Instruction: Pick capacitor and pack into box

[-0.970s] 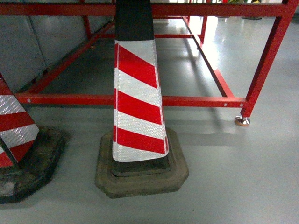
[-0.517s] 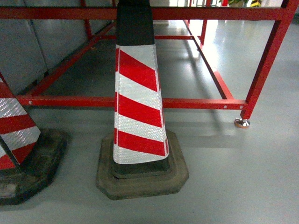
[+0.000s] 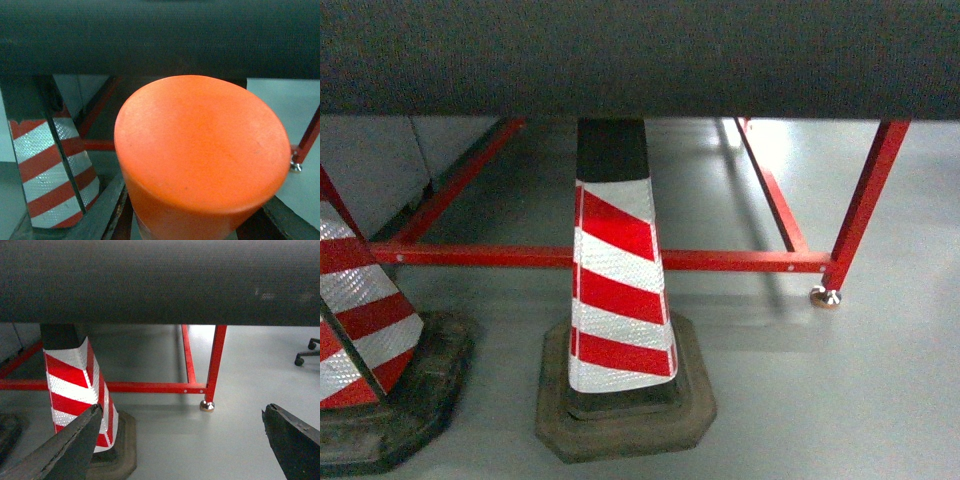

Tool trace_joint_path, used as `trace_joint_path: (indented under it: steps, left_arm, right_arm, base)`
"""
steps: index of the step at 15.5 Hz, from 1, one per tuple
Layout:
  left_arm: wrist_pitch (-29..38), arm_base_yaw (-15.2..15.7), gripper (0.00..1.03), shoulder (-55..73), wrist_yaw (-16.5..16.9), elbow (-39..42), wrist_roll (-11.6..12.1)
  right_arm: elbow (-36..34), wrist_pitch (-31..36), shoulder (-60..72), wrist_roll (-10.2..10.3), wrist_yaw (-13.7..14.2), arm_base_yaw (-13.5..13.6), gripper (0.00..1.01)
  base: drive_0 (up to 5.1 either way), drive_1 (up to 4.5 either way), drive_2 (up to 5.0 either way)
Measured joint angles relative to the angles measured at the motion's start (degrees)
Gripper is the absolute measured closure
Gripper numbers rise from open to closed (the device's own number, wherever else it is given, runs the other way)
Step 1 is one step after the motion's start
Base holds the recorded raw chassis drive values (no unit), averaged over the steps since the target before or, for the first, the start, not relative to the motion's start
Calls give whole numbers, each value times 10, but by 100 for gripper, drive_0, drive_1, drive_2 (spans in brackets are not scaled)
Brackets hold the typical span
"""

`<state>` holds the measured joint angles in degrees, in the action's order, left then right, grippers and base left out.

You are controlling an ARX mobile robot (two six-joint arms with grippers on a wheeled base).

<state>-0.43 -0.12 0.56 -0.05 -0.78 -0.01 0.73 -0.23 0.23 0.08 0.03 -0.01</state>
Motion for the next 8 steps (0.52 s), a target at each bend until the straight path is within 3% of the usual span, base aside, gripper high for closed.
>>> trace_joint_path:
  steps: [8]
  left_arm:
    - [0,0,59,0,1,0,0]
  right_arm:
    - [0,-1,0,1,0,0,3]
  base:
    - [0,0,0]
